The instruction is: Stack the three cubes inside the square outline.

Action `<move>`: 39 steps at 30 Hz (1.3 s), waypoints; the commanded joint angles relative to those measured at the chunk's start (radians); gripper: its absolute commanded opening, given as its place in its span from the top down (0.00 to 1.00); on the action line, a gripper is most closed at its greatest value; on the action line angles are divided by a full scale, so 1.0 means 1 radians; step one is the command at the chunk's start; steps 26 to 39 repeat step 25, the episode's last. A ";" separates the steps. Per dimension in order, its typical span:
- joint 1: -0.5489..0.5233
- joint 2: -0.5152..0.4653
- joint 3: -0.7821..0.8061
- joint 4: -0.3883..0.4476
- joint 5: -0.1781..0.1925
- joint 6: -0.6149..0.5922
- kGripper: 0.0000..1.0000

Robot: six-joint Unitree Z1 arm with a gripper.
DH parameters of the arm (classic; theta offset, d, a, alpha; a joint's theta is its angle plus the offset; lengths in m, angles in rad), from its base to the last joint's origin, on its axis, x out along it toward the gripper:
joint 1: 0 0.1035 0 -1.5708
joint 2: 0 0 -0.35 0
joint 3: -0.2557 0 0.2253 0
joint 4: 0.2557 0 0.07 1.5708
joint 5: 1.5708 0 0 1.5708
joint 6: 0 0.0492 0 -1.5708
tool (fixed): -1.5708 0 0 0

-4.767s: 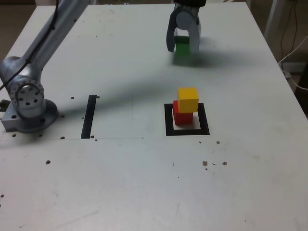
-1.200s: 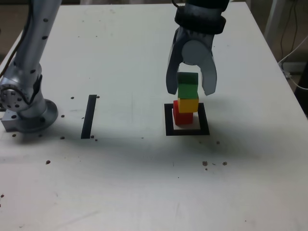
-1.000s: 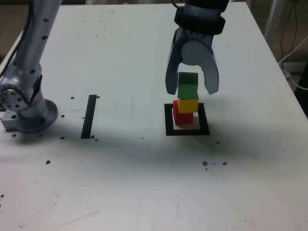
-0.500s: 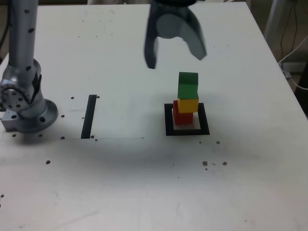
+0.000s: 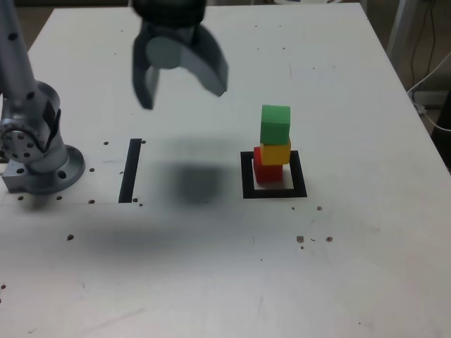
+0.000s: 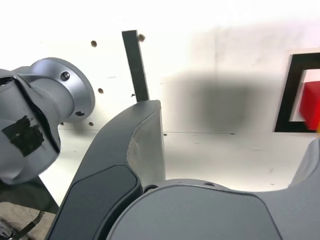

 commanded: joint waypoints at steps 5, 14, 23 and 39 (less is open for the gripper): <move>0.002 -0.071 0.255 -0.112 -0.019 -0.001 0.00; 0.002 -0.122 0.422 -0.250 -0.042 -0.001 0.00; 0.002 -0.123 0.498 -0.334 -0.069 0.004 0.00; 0.002 -0.122 0.516 -0.354 -0.075 0.005 0.00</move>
